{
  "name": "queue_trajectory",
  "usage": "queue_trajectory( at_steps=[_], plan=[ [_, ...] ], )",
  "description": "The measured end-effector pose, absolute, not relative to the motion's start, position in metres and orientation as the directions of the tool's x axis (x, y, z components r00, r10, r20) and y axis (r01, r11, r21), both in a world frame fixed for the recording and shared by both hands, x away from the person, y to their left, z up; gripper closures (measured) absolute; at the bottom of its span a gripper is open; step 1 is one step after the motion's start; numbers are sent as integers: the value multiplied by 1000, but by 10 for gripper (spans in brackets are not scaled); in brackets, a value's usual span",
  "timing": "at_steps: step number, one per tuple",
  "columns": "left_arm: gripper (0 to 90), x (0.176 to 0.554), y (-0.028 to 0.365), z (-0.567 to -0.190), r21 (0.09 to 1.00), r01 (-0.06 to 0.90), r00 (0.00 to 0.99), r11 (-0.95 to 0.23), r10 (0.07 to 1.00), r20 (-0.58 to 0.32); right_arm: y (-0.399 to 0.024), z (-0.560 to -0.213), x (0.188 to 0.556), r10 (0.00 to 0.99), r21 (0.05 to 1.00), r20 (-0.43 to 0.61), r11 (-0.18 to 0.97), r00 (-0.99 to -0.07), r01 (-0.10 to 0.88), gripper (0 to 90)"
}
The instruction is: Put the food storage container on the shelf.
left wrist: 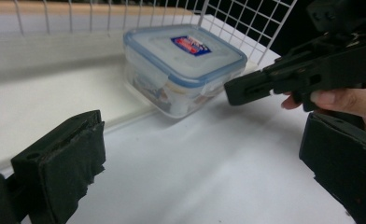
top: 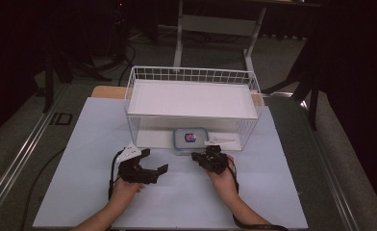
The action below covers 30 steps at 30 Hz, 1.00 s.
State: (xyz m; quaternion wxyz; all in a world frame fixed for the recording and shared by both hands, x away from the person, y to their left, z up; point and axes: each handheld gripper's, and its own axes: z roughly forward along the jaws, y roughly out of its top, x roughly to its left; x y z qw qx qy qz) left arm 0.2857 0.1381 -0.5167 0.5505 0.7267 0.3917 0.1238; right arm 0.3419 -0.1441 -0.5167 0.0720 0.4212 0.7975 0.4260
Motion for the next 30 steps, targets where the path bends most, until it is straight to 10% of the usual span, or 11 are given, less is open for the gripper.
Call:
queue_trajectory(
  at_steps=[30],
  plan=[
    [13,287,137,-522,898,435,653,-65,709,-265,-120,-523,403,776,760,220,243,-591,603,899]
  ],
)
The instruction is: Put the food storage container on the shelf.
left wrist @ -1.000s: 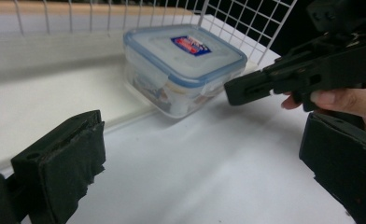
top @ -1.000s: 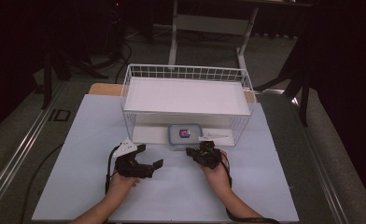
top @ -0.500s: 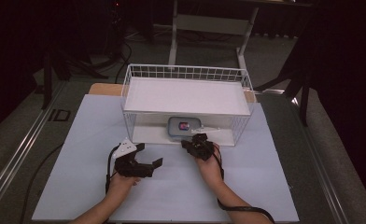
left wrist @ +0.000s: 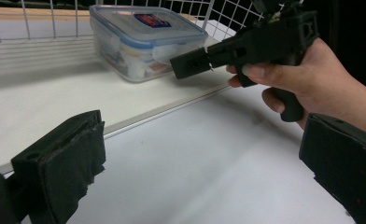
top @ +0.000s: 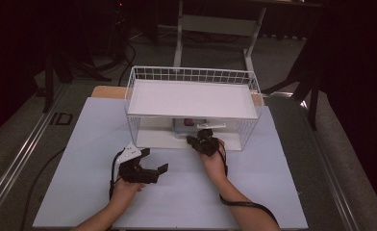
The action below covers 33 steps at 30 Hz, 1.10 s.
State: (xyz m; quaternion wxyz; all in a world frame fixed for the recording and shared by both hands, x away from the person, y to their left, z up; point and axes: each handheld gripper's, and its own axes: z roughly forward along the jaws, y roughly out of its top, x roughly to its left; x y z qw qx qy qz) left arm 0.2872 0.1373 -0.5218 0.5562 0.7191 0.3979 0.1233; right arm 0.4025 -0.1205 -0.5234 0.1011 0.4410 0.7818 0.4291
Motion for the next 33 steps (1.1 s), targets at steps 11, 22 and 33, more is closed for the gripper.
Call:
queue_trajectory(
  at_steps=[11,22,33],
  plan=[
    [13,286,136,-522,900,431,657,-66,706,-263,-117,-524,418,797,770,219,214,-564,601,899],
    [13,284,134,-519,907,415,669,-77,701,-247,-120,-518,401,785,762,235,217,-573,610,854],
    [13,282,135,-511,916,391,693,-91,685,-227,-150,-504,365,746,818,213,216,-630,532,502]
  ],
)
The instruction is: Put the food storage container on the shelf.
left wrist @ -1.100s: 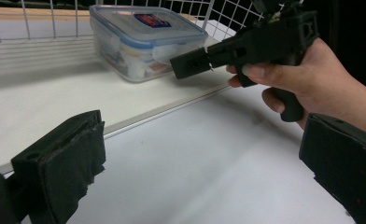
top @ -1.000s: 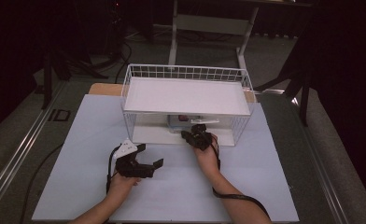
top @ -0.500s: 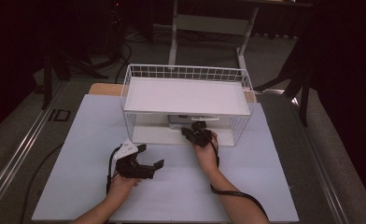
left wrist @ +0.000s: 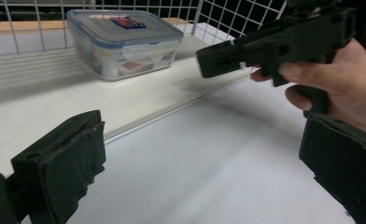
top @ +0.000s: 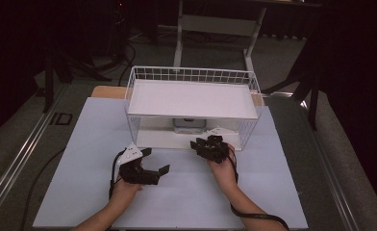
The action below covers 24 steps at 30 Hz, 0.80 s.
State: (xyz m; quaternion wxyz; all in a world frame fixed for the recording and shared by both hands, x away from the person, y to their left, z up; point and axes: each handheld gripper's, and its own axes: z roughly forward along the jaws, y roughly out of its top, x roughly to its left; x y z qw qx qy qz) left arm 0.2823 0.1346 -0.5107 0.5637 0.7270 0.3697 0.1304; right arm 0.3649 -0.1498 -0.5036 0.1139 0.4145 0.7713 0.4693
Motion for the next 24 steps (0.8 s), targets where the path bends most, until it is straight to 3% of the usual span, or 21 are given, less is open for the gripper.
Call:
queue_trajectory(
  at_steps=[2,5,8,16,18,24],
  plan=[
    [13,282,135,-506,921,376,703,-99,679,-214,-156,-501,358,743,832,214,202,-635,517,338],
    [13,283,135,-500,925,360,718,-120,669,-193,-163,-499,347,760,840,200,192,-619,507,171],
    [13,282,135,-496,923,359,727,-138,661,-184,-169,-497,338,767,850,188,186,-613,493,133],
    [13,274,138,-491,918,365,762,-157,617,-197,-181,-491,325,738,860,181,202,-650,468,150],
    [13,274,141,-490,914,380,758,-144,614,-219,-184,-491,322,744,867,95,264,-661,422,197],
    [13,270,149,-488,924,352,778,-147,595,-202,-197,-491,318,732,876,128,233,-669,423,205]
  ],
)
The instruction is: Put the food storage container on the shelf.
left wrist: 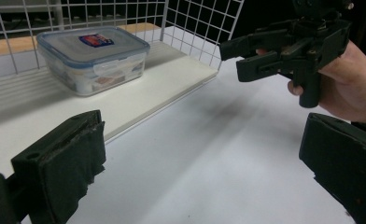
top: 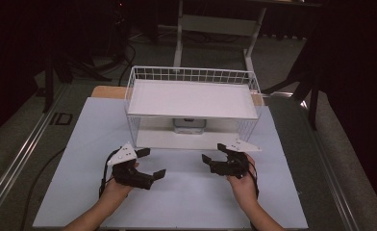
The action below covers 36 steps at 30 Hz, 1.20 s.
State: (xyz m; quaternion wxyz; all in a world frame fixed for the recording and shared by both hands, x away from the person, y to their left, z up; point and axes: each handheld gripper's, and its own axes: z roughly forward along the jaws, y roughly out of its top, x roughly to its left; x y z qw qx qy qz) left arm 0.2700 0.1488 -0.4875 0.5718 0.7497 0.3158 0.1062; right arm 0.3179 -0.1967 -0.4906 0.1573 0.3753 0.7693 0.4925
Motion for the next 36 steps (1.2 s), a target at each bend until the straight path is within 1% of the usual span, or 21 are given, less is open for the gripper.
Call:
queue_trajectory(
  at_steps=[3,6,12,14,16,20,23,27,31,34,36],
  plan=[
    [13,269,153,-486,927,345,781,-149,593,-196,-202,-489,315,722,882,156,205,-674,424,205],
    [13,267,157,-485,924,351,778,-149,596,-199,-205,-486,311,716,888,157,199,-680,415,202],
    [13,262,166,-486,925,354,780,-141,590,-208,-210,-477,299,697,896,149,205,-702,394,175],
    [13,261,168,-486,925,353,783,-141,586,-209,-211,-475,295,699,894,132,223,-703,390,172],
    [13,259,171,-485,924,356,781,-141,588,-211,-214,-474,292,686,895,146,215,-713,390,159],
    [13,255,175,-483,927,350,784,-137,584,-209,-220,-473,286,688,893,135,227,-713,388,151],
    [13,251,178,-481,931,335,789,-143,583,-194,-225,-473,283,681,894,142,223,-719,388,151],
    [13,246,182,-480,937,322,800,-137,569,-192,-231,-472,277,687,898,125,228,-715,377,151],
    [13,240,186,-479,940,311,799,-142,575,-177,-236,-471,271,685,901,107,240,-721,362,151],
    [13,236,192,-480,946,286,816,-153,556,-157,-239,-470,266,663,905,103,247,-741,347,157],
    [13,234,196,-483,948,284,825,-144,540,-165,-243,-473,264,648,901,122,245,-752,358,158]
  ],
)
